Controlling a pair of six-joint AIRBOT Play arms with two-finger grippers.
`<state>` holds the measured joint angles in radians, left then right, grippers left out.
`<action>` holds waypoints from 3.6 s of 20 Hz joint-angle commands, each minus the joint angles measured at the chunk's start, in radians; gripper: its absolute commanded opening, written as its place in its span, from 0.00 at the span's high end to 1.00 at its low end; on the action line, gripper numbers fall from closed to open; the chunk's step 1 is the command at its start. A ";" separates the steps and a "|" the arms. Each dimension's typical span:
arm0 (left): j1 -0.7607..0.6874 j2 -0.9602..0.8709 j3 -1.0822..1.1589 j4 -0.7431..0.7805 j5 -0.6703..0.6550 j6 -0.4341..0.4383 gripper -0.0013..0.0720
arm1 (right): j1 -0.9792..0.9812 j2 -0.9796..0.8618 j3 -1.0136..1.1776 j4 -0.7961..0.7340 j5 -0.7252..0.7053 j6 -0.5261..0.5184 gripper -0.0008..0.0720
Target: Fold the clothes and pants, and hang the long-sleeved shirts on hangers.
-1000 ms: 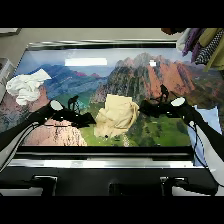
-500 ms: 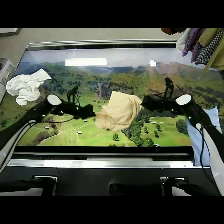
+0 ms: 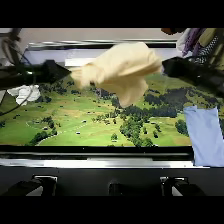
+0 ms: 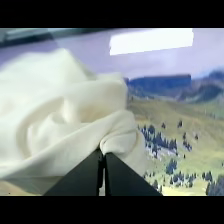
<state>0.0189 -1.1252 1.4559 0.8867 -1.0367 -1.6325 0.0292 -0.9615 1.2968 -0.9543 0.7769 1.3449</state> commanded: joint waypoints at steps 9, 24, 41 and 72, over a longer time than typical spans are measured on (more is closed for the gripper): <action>0.011 0.211 0.082 0.032 -0.098 -0.209 0.96 | -0.001 0.244 0.087 -0.032 0.056 0.059 0.96; 0.013 -0.554 0.080 0.188 -0.082 -0.220 0.96 | 0.174 -0.805 0.087 0.343 -0.001 0.009 0.95; 0.142 -0.515 0.084 0.277 -0.187 -0.182 0.96 | -0.314 -0.599 -0.059 0.159 0.352 -0.024 0.20; 0.333 0.055 0.355 0.278 -0.261 -0.150 0.96 | -0.060 0.051 0.375 -0.355 0.217 0.172 0.96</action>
<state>0.3027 -1.2198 1.7741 1.1633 -1.2778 -1.7824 -0.0315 -1.0859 1.6127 -1.1408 0.9905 1.4471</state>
